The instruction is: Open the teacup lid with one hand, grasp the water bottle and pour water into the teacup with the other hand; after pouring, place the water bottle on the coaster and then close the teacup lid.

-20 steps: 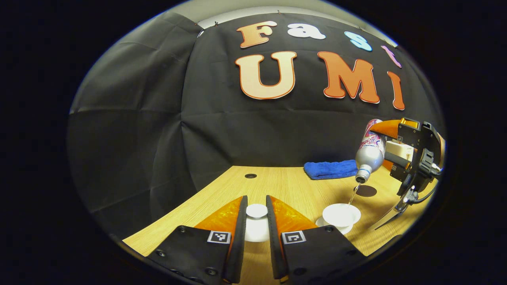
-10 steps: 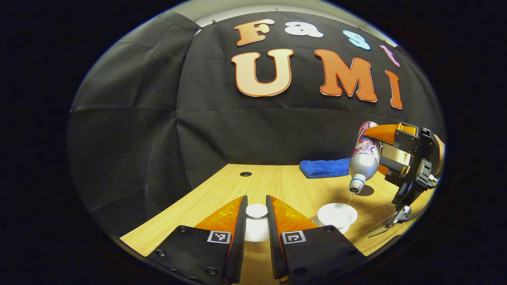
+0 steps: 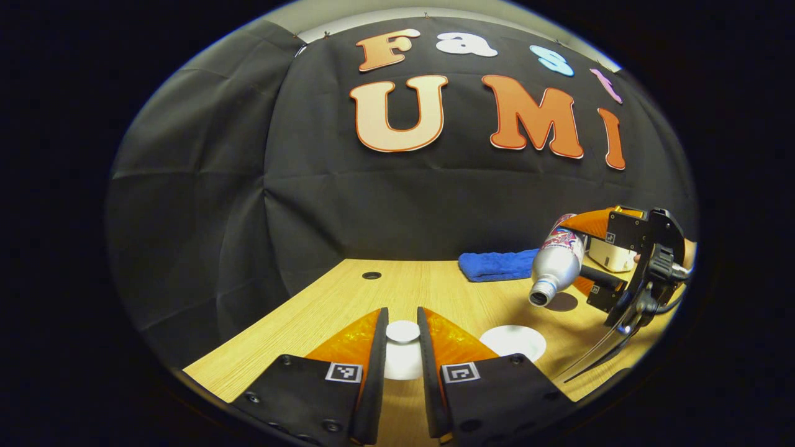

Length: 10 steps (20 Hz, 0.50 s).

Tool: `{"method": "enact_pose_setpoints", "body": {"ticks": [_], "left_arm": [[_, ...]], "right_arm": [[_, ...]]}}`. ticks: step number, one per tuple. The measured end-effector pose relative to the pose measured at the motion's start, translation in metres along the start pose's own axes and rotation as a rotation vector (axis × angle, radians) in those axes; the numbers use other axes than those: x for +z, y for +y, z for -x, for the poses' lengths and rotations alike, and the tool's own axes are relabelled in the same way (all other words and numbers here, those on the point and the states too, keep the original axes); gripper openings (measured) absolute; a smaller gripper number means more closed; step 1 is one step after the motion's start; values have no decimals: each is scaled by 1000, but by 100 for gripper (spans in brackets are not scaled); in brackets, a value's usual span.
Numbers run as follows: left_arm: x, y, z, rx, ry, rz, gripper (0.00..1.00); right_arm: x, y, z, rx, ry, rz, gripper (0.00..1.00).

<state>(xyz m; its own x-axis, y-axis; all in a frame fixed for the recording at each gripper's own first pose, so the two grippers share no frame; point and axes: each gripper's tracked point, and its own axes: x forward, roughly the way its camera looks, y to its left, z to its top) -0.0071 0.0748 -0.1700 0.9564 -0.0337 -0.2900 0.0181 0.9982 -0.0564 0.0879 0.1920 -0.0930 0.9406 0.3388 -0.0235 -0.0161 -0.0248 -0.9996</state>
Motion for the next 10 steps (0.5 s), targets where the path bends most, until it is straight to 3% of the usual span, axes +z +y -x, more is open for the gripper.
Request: {"method": "enact_pose_setpoints", "body": {"ticks": [5,7,10], "left_arm": [[14,-24,-5,-45,-29,4,33],[15,-33,-8,-52,-27,-9,33],[19,-47,-12,-69,-29,-12,33]], "right_arm": [[-18,14,-2,89,48,-295,78],[-33,1,-7,71,74,-336,78],[-53,11,-11,94,113,-494,78]]}}
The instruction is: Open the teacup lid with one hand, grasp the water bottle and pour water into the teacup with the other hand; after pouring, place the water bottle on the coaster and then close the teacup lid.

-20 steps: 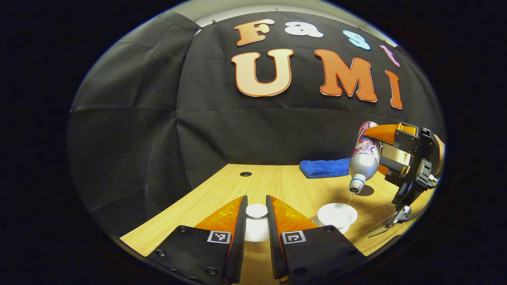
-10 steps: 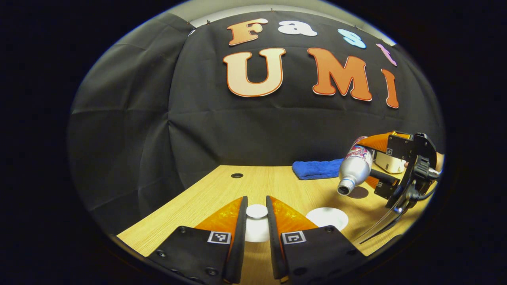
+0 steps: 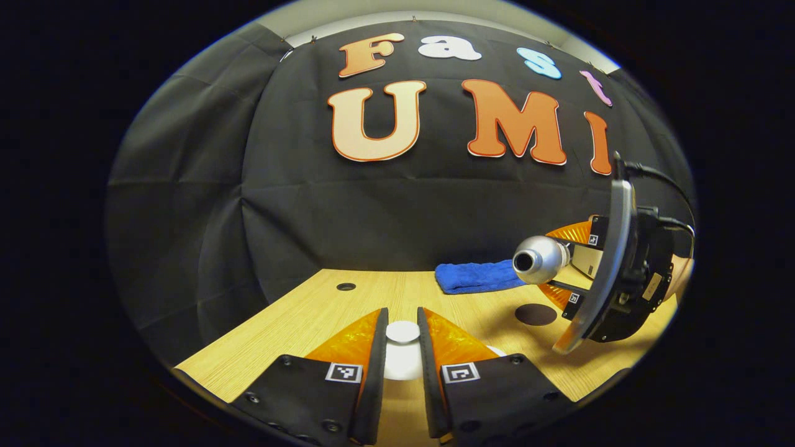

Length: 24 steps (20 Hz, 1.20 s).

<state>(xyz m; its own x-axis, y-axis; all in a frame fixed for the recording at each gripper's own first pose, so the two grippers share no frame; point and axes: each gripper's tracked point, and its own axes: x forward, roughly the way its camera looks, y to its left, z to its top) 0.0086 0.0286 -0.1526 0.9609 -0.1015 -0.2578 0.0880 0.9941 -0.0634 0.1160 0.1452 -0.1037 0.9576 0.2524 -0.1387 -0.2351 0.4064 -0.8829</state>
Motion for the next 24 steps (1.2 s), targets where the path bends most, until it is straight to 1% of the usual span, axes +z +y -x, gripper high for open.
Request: {"method": "enact_pose_setpoints", "body": {"ticks": [3,4,5,9,10,11,12,14,15,16,21,22,23,24], "left_arm": [[3,-15,-4,-21,-1,1,33],[2,-20,-6,-28,0,0,28],[4,-25,-7,-35,-1,-2,33],[2,-39,-11,-53,8,-12,33],[1,-41,-13,-57,11,-11,28],[-1,-45,-14,-62,15,-10,27],[-1,-48,-15,-65,18,-8,33],[-7,-52,-17,-72,30,-5,33],[-8,-55,-18,-76,36,-5,28],[-9,-56,-19,-78,40,-5,33],[-23,-64,-26,-92,72,10,33],[-26,-64,-28,-92,80,15,27],[-31,-64,-28,-91,90,21,28],[-35,-64,-29,-93,103,25,33]], "right_arm": [[-17,0,-6,39,32,-216,78],[-24,1,-9,56,46,-295,78],[-28,3,-12,76,49,-372,78],[-48,9,-25,110,80,-660,78],[-50,11,-27,121,94,-726,78],[-54,14,-30,138,106,-789,78],[-58,18,-35,151,123,-850,78],[-64,27,-42,192,159,-961,78],[-63,30,-40,216,175,-1011,78],[-62,28,-38,230,191,-1048,78],[-58,31,-35,294,267,-1186,79],[-57,23,-33,293,269,-1202,76],[-56,24,-33,294,270,-1216,79],[-56,27,-34,296,268,-1220,78]]}}
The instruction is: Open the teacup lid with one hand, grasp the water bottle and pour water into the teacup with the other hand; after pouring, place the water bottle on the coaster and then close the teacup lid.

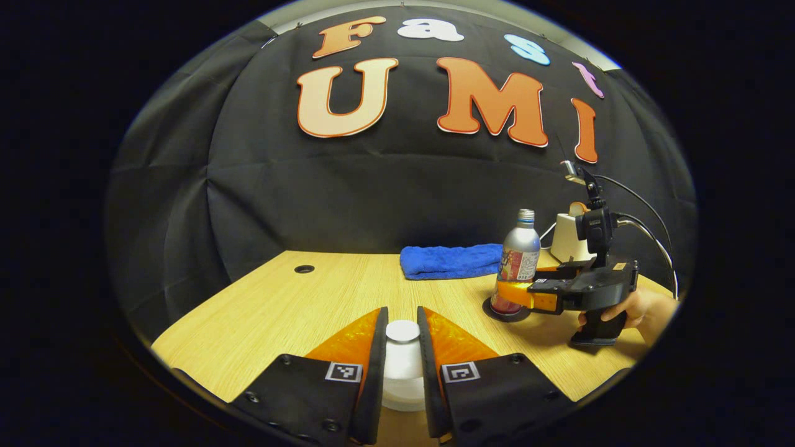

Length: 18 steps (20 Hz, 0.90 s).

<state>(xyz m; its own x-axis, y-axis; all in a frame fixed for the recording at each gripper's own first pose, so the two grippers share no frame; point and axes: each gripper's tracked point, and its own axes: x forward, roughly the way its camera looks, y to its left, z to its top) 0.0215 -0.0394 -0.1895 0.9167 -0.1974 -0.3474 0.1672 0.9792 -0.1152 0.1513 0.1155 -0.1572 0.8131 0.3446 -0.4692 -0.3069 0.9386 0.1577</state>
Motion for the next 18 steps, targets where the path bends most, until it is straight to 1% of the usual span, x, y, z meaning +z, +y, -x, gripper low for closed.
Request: {"method": "enact_pose_setpoints", "body": {"ticks": [1,2,4,6,7,9,13,15,17,18], "left_arm": [[-6,-1,-1,-3,16,5,28],[-9,-2,-2,-7,27,9,33],[-17,-4,-4,-11,49,12,33],[-24,-6,-6,-14,59,14,33],[-26,-6,-7,-14,57,11,33],[-28,-8,-8,-18,55,15,33],[-37,-11,-7,-16,69,-4,33],[-36,-14,-6,-15,42,-6,33],[-36,-13,-3,-13,42,-15,33],[-37,-14,-7,-13,41,-20,28]], "right_arm": [[-1,0,-1,3,0,1,78],[-2,0,-2,5,-5,7,78],[-5,-2,-2,0,1,30,80],[-9,1,-1,9,7,45,83],[-11,3,2,13,8,52,89],[-13,2,8,14,12,71,98],[-10,0,26,15,-3,76,98],[-7,-4,39,11,-15,85,98],[-5,-7,52,6,-29,90,98],[-3,-8,57,4,-38,91,99]]}}
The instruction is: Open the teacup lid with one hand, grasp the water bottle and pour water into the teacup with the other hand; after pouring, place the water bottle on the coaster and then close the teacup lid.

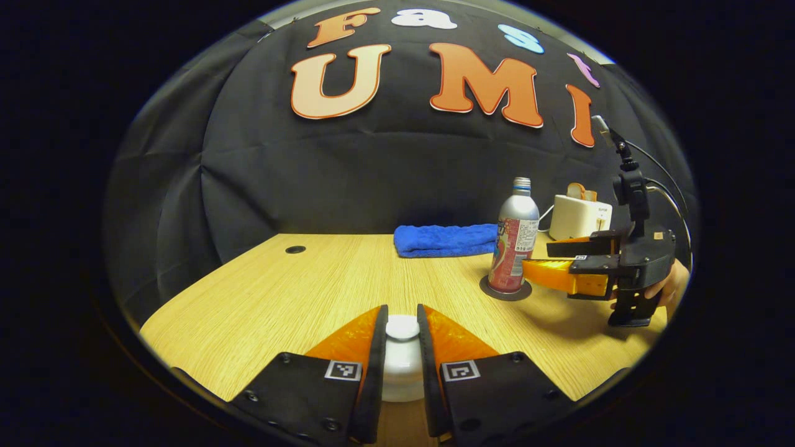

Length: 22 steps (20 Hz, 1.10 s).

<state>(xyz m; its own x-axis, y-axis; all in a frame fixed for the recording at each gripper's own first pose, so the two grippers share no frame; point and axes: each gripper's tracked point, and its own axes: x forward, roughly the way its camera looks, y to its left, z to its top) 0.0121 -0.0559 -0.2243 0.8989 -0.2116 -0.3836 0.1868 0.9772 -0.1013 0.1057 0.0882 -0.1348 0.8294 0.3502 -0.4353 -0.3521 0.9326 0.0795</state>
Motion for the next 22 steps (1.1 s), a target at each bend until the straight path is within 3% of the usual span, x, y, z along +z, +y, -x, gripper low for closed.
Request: {"method": "enact_pose_setpoints", "body": {"ticks": [1,2,8,9,10,11,12,13,15,16,17,18,19,22], "left_arm": [[0,0,1,5,3,-6,33],[1,0,0,8,-3,-10,30],[0,0,-1,7,-9,-26,38],[4,-1,1,7,-20,-26,41],[8,-2,3,5,-31,-27,52],[14,-3,5,7,-45,-33,51],[19,-3,6,12,-59,-39,61],[25,-6,7,14,-75,-45,60],[43,-13,11,18,-108,-48,70],[52,-16,12,18,-125,-43,80],[62,-20,14,17,-143,-40,79],[71,-24,16,17,-161,-41,86],[81,-28,18,17,-178,-45,83],[106,-43,26,8,-223,-46,93]], "right_arm": [[2,-2,5,-7,-3,2,98],[4,-3,11,-8,-14,3,98],[12,-6,42,-18,-56,7,98],[14,-9,48,-26,-67,9,98],[16,-10,53,-35,-80,10,98],[19,-12,58,-40,-94,9,98],[21,-13,64,-46,-105,6,98],[24,-13,69,-51,-117,0,98],[29,-16,82,-71,-145,-4,98],[33,-19,88,-84,-159,-4,98],[37,-22,94,-98,-172,-4,98],[40,-25,100,-111,-186,-4,98],[44,-28,105,-124,-200,-8,98],[55,-34,124,-161,-238,-7,98]]}}
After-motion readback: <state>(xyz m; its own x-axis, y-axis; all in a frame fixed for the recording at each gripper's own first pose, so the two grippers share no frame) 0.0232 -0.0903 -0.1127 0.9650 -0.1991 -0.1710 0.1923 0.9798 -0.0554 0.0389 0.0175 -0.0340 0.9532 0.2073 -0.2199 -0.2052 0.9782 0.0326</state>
